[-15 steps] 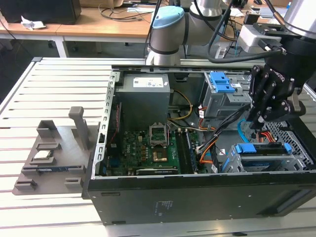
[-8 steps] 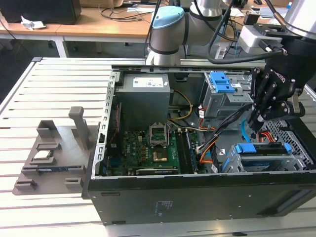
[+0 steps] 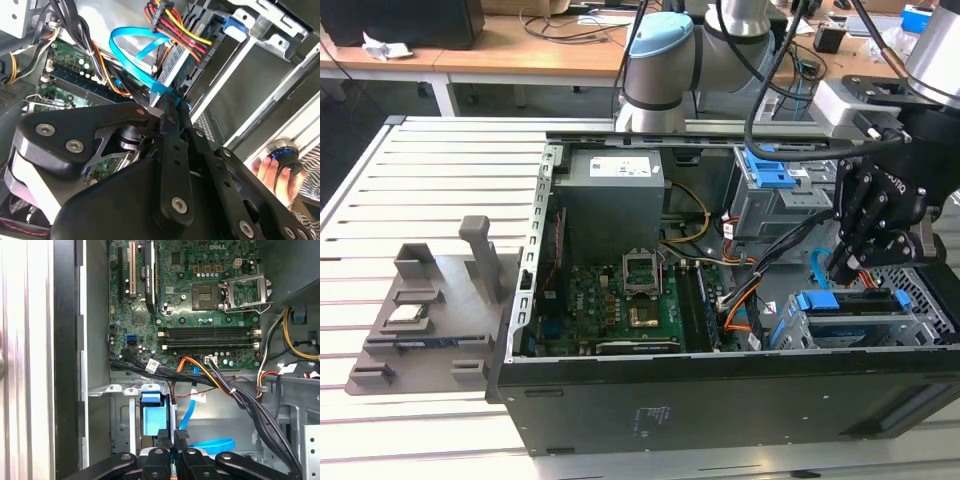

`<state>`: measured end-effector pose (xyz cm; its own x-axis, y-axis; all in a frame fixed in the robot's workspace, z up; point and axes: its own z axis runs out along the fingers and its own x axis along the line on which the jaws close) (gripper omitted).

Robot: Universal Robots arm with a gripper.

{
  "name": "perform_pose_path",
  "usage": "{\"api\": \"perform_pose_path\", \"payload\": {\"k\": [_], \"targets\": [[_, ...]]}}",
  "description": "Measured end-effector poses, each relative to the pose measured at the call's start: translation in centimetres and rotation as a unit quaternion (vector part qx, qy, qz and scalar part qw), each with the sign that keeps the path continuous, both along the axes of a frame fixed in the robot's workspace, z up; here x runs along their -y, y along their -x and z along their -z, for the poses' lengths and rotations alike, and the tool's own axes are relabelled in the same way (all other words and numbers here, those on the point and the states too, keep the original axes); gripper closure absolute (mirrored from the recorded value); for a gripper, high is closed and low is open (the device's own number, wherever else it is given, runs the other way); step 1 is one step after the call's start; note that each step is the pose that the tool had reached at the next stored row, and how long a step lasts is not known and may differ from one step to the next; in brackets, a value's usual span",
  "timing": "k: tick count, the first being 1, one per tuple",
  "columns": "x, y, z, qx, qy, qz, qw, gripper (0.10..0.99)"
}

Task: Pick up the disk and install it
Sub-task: 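Insert the second disk wire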

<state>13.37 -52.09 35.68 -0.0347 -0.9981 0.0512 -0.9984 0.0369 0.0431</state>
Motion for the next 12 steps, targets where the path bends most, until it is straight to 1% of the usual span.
{"api": "perform_pose_path", "payload": {"k": [2, 4, 5, 12], "targets": [[0.06, -0.29, 0.21, -0.0001, -0.0001, 0.0, 1.0, 0.925], [0.32, -0.81, 0.89, -0.0002, -0.0001, -0.002, 1.0, 0.925], [0.4, -0.97, 1.06, -0.0002, -0.0002, -0.002, 1.0, 0.925], [0.51, -1.68, 1.44, -0.0004, 0.0, -0.004, 1.0, 0.925]]}}
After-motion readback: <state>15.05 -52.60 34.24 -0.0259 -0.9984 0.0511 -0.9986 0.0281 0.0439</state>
